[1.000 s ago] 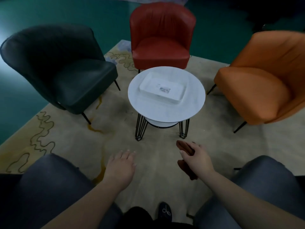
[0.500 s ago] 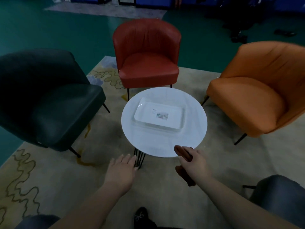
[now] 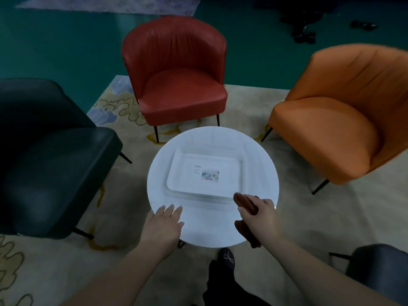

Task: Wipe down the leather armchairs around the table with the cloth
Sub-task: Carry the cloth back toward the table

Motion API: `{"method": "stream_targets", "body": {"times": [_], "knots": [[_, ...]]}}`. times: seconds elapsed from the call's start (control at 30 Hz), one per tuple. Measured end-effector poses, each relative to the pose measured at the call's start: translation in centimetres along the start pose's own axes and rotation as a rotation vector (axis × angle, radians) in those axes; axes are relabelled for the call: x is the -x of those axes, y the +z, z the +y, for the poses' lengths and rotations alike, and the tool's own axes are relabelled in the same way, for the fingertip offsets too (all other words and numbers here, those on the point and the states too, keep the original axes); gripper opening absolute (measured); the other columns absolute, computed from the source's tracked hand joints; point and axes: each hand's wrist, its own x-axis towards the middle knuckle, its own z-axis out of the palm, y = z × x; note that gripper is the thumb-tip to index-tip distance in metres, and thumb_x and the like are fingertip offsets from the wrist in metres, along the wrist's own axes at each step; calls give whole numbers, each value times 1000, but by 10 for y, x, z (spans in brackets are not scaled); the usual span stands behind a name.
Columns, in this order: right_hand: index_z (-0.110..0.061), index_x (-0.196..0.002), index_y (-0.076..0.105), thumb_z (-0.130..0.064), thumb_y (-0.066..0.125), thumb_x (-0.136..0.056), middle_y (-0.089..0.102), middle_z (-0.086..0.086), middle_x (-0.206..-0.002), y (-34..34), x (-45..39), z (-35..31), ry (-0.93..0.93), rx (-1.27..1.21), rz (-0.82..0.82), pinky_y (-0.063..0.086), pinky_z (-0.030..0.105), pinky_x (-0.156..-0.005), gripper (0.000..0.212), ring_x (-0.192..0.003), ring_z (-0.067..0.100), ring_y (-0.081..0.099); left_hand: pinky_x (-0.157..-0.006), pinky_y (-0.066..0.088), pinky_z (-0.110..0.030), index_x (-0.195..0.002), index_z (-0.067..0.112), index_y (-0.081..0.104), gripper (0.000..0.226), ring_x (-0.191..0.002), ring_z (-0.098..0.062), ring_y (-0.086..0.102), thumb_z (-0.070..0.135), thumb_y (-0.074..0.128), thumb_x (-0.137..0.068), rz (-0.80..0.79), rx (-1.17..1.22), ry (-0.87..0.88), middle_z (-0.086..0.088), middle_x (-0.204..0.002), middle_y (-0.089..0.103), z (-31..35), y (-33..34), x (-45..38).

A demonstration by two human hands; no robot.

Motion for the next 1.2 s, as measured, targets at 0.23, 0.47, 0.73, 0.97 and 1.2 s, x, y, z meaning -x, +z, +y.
{"method": "stream_targets", "body": {"times": [0.23,0.47,0.73,0.97,1.2], "knots": [[-53,-105,54,-34,63,-86,44,-11,-112,-4,-89,-6,-20,-19,-77,47,17,-68,29,-94,-20,48,-116,16,-47,-152,28,11,56,-145,-21,18,46,19,-101,-27,-31,-41,2,-159,20,2,-15,-68],[-46,-112,59,-32,63,-86,51,-4,-109,6,-132,-11,32,-40,-162,55,35,-83,30,-97,8,59,-115,16,-48,-152,27,10,55,-145,-22,17,44,19,-101,-93,-18,-34,0,-159,18,-2,-16,-109],[-36,-115,61,-33,64,-85,59,10,-101,30,-164,1,137,-11,-179,55,34,-80,30,-86,17,63,-116,12,-49,-152,28,2,57,-147,-26,11,46,20,-101,-117,-21,10,-3,-161,10,-14,3,-186],[-37,-120,60,-37,65,-86,58,5,-106,62,-190,12,186,-3,-180,55,32,-82,35,-86,11,63,-116,-1,-49,-151,26,-14,80,-147,-25,-10,57,34,-96,-167,-133,38,-4,-161,-9,-20,26,-259],[-35,-120,61,-32,66,-85,59,7,-107,94,-221,10,196,-78,-164,55,34,-82,36,-93,21,63,-119,-2,-45,-149,22,-20,105,-147,-26,-13,68,48,-84,-198,-164,81,-6,-158,-21,-31,47,-298]]}}
